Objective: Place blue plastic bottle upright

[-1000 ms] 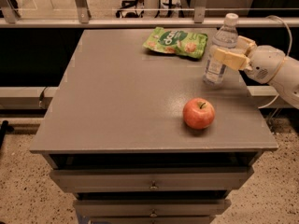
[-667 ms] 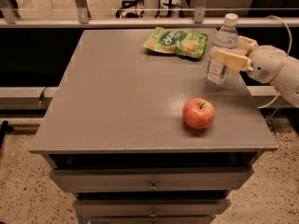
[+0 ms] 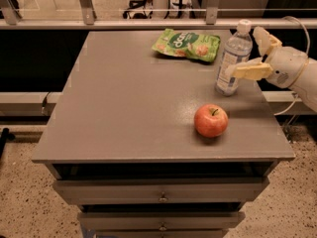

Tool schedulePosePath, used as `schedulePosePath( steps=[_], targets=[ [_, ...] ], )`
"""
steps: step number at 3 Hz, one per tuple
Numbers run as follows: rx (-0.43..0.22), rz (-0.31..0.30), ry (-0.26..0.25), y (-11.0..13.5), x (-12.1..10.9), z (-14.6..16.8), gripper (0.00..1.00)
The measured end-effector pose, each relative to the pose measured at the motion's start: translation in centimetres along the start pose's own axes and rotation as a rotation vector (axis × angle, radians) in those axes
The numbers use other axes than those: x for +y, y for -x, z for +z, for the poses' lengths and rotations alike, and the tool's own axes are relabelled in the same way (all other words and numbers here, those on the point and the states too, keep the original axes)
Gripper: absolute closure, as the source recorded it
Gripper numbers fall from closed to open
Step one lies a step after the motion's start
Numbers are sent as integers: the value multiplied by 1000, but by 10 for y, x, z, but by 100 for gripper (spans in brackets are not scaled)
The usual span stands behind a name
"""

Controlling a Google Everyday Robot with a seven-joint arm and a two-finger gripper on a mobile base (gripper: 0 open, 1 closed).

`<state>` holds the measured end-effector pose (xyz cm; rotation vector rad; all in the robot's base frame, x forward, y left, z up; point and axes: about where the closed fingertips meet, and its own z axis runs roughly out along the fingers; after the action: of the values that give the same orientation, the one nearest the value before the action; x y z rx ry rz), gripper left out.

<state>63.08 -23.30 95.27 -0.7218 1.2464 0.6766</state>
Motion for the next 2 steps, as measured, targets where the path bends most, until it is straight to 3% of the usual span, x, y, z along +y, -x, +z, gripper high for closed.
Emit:
schedulePosePath(
  steps=[1,2],
  targets=[
    [19,-19,-6,7,-3,-6,0],
    [139,-75,-21,49,-27,-51,0]
  ],
)
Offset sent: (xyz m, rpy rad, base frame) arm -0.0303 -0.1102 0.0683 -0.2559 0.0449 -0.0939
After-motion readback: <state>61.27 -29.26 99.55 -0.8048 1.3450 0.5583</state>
